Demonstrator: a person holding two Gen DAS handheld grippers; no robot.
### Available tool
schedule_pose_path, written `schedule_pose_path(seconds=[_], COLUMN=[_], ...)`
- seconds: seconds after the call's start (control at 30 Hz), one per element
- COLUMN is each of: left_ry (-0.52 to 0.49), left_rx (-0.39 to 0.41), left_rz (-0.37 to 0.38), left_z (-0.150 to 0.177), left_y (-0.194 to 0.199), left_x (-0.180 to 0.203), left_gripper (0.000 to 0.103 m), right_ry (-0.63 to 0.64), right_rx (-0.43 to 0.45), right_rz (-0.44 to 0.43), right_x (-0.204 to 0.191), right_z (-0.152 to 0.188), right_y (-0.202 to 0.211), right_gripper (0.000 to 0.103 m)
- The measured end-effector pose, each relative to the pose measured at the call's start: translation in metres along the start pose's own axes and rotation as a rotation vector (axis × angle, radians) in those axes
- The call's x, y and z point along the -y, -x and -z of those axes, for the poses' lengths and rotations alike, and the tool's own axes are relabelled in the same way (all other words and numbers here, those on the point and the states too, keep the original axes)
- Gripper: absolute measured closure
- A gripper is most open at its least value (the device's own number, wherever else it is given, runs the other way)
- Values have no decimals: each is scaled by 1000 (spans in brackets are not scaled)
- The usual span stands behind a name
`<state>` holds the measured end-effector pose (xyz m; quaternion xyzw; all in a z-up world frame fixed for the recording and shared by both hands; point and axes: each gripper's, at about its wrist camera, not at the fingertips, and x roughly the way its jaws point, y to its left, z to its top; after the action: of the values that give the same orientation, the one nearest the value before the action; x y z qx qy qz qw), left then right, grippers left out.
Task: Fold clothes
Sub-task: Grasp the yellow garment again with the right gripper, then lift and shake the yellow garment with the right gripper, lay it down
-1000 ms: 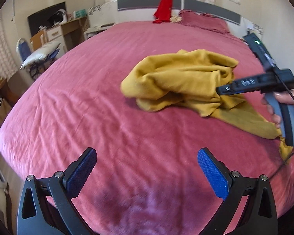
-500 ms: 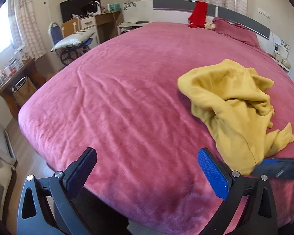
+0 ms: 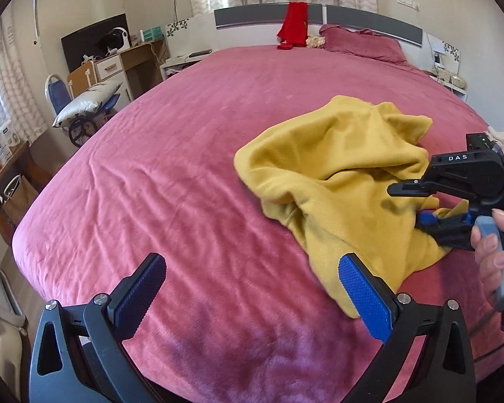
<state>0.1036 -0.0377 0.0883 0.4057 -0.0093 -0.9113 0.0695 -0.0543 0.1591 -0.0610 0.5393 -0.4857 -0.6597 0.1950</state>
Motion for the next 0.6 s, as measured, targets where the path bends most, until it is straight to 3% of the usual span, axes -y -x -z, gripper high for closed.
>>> schedule_pose_path(seconds=[0.03, 0.13, 0.2, 0.27, 0.33, 0.5, 0.57, 0.6], left_ry=[7, 39, 57, 70, 68, -5, -46, -65], left_rx=[-7, -22, -27, -31, -23, 20, 36, 44], left_rz=[-5, -21, -27, -32, -28, -21, -18, -12], left_z=[1, 4, 2, 1, -3, -16, -25, -29], left_y=[-1, -3, -5, -7, -5, 0, 0, 0], left_x=[-3, -14, -18, -22, -21, -6, 4, 10], left_gripper=[0, 0, 0, 0, 0, 0, 0, 0], right_ry=[-23, -86, -78, -85, -14, 213, 249, 216], right_rx=[1, 37, 55, 90, 120, 167, 190, 164], right_rz=[-41, -338, -515, -745, -901, -986, -963, -881], right_x=[1, 6, 5, 3, -8, -28, -15, 2], right_z=[2, 11, 14, 19, 25, 44, 50, 56], right_y=[-1, 16, 34, 58, 92, 169, 193, 194], right_gripper=[97, 97, 97, 97, 97, 97, 97, 97])
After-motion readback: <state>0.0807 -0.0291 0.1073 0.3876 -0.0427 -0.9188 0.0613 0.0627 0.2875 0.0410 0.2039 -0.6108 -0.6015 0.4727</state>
